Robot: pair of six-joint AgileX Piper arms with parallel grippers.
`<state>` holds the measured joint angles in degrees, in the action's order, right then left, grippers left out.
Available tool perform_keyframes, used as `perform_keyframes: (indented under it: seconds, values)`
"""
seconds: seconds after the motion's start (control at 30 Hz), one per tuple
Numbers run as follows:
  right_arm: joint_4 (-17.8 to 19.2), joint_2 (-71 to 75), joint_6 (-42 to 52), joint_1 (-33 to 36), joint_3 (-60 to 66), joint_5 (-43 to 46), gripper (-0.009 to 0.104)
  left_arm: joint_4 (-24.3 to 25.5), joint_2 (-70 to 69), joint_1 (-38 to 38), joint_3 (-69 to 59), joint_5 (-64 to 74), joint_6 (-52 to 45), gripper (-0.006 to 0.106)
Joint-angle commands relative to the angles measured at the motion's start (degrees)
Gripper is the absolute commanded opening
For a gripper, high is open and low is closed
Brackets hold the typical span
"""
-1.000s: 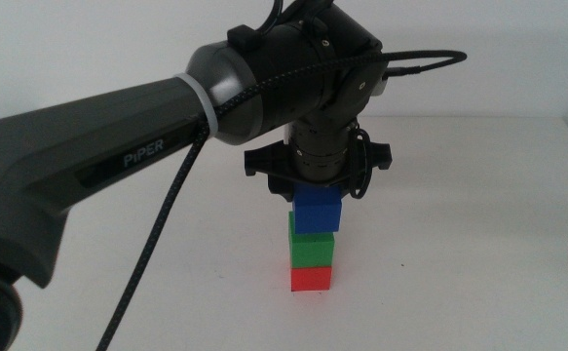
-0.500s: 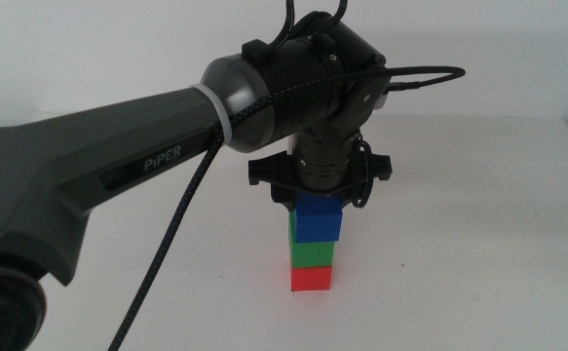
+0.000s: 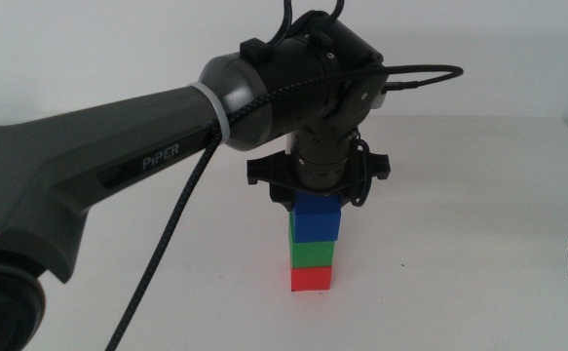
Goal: Stack red cubes first, then green, then blue cubes in a specific spot.
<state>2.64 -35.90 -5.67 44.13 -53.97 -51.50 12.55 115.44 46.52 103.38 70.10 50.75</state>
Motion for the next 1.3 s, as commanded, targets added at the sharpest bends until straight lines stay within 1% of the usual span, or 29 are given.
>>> perform_keyframes:
  seconds: [0.0, 0.4, 0.43, 0.5, 0.53, 0.57, 0.6, 0.8, 1.03, 1.07, 1.13, 1.23, 1.27]
  values:
    - [0.2, 0.1, 0.1, -0.1, 0.2, 0.5, 0.091, -0.1, -0.4, -0.5, 0.5, -0.1, -0.2, 0.003]
    - [0.2, 0.1, 0.1, -0.1, 0.2, 0.5, 0.091, -0.7, -0.4, -0.8, 0.5, -0.1, -0.6, 0.004]
    - [0.2, 0.1, 0.1, -0.1, 0.2, 0.5, 0.091, -0.7, -0.4, -0.8, 0.5, -0.1, -1.0, 0.011]
    - [0.2, 0.1, 0.1, -0.1, 0.2, 0.5, 0.091, -0.7, -0.4, -0.8, 0.5, -0.1, -1.2, 0.017]
    - [0.2, 0.1, 0.1, -0.1, 0.2, 0.5, 0.091, -0.7, -0.4, -0.8, 0.5, -0.1, -1.2, 0.026]
    - [0.2, 0.1, 0.1, -0.1, 0.2, 0.5, 0.091, -0.7, -0.4, -0.8, 0.5, -0.1, -1.5, 0.051]
    - [0.2, 0.1, 0.1, -0.1, 0.2, 0.5, 0.091, -0.7, -0.4, -0.8, 0.5, -0.1, -2.1, 0.057]
    - [0.2, 0.1, 0.1, -0.1, 0.2, 0.5, 0.091, -0.8, -0.4, -0.8, 0.5, -0.1, -2.9, 0.072]
    - [0.2, 0.1, 0.1, -0.1, 0.2, 0.5, 0.091, -1.1, -0.4, -0.8, 0.6, -0.1, -2.9, 0.084]
    - [0.2, 0.1, 0.1, -0.1, 0.2, 0.5, 0.091, -1.9, -0.5, -0.9, 0.8, -0.1, -3.4, 0.086]
    - [0.2, 0.1, 0.1, -0.1, 0.2, 0.5, 0.091, -5.1, -1.3, -1.8, 1.7, -0.1, -6.3, 0.090]
    - [0.2, 0.1, 0.1, -0.1, 0.2, 0.5, 0.091, -10.3, -4.1, -3.5, 3.2, -0.1, -16.6, 0.092]
    - [0.2, 0.1, 0.1, -0.1, 0.2, 0.5, 0.091, -11.8, -5.4, -4.2, 3.9, -0.1, -21.3, 0.092]
